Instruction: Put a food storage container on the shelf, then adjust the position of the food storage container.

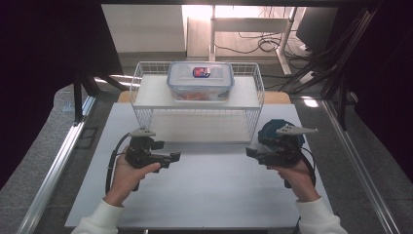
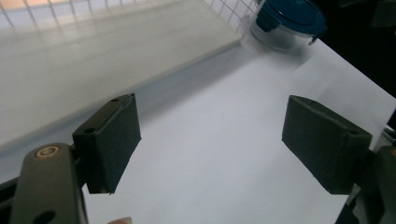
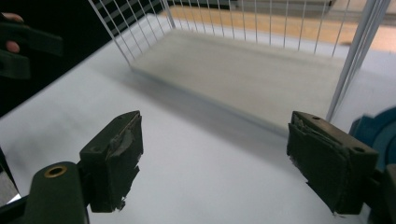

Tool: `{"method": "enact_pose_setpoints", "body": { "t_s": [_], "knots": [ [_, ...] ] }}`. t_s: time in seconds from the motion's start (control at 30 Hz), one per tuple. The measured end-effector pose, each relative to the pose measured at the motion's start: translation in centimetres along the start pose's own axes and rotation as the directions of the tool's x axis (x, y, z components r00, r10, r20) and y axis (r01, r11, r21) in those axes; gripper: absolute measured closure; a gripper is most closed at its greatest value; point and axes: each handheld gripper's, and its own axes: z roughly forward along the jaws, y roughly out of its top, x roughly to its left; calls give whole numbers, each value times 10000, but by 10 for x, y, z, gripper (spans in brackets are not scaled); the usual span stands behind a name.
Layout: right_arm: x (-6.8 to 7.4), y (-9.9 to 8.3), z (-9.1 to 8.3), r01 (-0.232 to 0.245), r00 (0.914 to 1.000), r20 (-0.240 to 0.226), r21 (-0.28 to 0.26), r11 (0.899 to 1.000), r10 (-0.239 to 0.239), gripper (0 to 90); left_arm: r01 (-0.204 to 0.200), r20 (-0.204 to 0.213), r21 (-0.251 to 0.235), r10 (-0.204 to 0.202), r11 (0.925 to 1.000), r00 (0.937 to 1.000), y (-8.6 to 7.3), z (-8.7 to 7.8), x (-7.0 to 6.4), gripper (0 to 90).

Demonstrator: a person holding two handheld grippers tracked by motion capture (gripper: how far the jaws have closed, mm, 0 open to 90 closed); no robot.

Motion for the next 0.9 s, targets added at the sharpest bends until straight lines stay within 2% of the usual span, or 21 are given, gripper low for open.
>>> {"method": "enact_pose_setpoints", "body": {
  "t_s": [0.17,0.27,0.33,0.37,0.4,0.43,0.53,0.63,0.9],
  "knots": [
    [1,-15,5,-96,10000,20,371,9993,95,218,-109,154,232,105,9997,9998,-18,8,-4,184],
    [2,-22,6,-188,9998,74,522,9985,184,227,22,294,119,-25,9999,9996,-22,10,-3,189],
    [1,-26,7,-253,9995,177,581,9980,243,232,40,326,279,-49,9996,9995,-22,14,-3,186],
    [1,-30,8,-304,9993,251,653,9974,288,233,-79,0,357,79,9993,10000,-24,15,-6,188],
    [1,-31,9,-312,9992,279,677,9972,294,234,-79,0,357,79,9993,10000,-24,15,-6,189],
    [1,-32,9,-367,9990,300,728,9967,346,237,-245,-44,512,247,9984,9997,-26,16,-9,188],
    [2,-33,9,-326,9992,254,761,9966,307,245,-250,-13,519,251,9983,9997,-27,16,-11,188],
    [3,-33,8,-136,9996,276,745,9971,116,253,-300,-159,498,308,9983,9994,-28,15,-12,187],
    [0,-35,9,-150,9996,265,1043,9944,123,292,-280,-249,564,295,9980,9993,-29,15,-9,185]
  ]
}}
